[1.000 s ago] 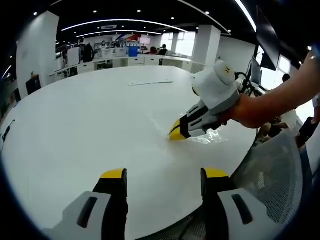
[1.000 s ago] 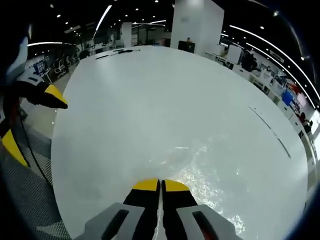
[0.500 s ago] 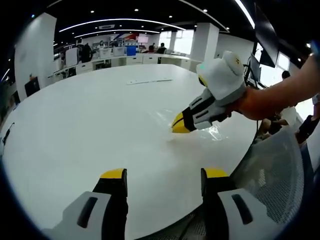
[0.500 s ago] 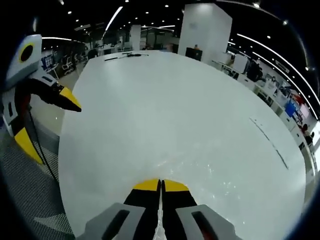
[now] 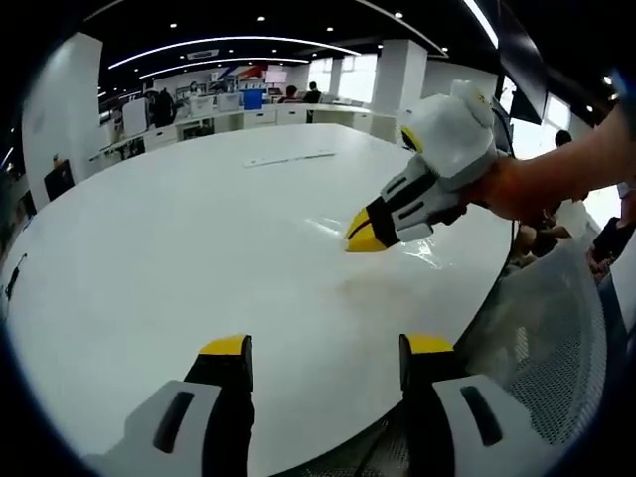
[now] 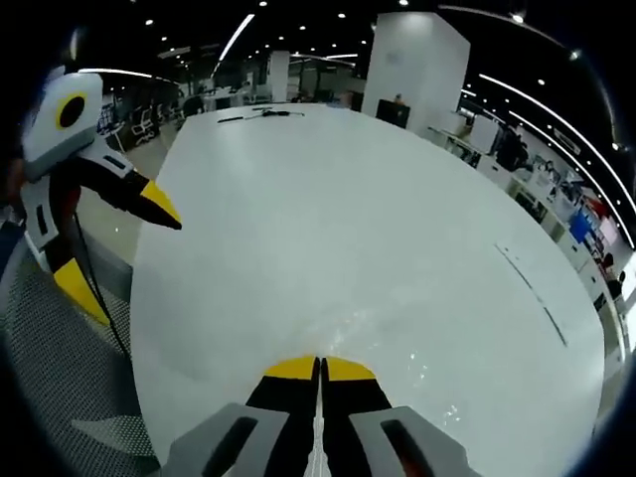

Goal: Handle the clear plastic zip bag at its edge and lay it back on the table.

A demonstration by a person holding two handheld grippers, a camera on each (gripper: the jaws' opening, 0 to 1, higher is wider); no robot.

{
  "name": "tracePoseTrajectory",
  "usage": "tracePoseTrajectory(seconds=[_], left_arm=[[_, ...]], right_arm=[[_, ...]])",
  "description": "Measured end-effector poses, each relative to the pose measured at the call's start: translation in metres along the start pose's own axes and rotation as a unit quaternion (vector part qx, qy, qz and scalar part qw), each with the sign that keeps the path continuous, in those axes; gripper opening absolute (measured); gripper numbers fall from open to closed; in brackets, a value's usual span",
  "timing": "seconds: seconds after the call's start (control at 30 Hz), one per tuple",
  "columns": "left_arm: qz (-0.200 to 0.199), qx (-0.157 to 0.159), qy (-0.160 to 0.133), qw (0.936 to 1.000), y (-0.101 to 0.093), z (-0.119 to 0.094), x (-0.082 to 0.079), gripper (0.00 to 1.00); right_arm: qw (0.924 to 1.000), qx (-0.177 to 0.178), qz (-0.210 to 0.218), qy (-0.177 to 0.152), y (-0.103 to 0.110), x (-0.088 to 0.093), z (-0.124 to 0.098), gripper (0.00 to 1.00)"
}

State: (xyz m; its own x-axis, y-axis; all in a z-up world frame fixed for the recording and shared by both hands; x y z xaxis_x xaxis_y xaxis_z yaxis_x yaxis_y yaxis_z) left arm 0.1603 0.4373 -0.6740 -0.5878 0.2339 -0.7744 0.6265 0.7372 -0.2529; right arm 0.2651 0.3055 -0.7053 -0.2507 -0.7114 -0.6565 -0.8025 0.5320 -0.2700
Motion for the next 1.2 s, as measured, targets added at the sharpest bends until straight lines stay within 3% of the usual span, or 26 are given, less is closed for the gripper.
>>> tracePoseTrajectory(seconds=[0.57, 1.2], left_arm=[[-0.011, -0.005, -0.008, 0.9999, 0.003, 0.0, -0.001, 0.58], [0.018, 0.008, -0.001, 0.9998, 0.0, 0.002, -0.003, 0.59]], right_arm=[[0.9988, -0.016, -0.044, -0.013, 0.012, -0.005, -0.02, 0.0], [0.9966, -0.032, -0.073, -0.02, 0.021, -0.003, -0.034, 0.0]])
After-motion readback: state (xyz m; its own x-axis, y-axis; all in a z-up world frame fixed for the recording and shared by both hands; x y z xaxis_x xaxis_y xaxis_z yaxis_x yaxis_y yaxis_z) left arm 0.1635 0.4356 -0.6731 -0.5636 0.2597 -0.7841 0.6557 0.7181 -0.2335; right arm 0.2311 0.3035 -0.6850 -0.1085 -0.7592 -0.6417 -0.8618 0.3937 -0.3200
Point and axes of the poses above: the point that each gripper's makers call its tool centre point, and the gripper's own axes: z roughly forward along the fingers, y roughly to its left, x roughly out of its underside, the point moved 5 cm from there along -z, roughly backward along the fingers, and after that the axes turned 13 degrees about x, right-handed, at the moved point
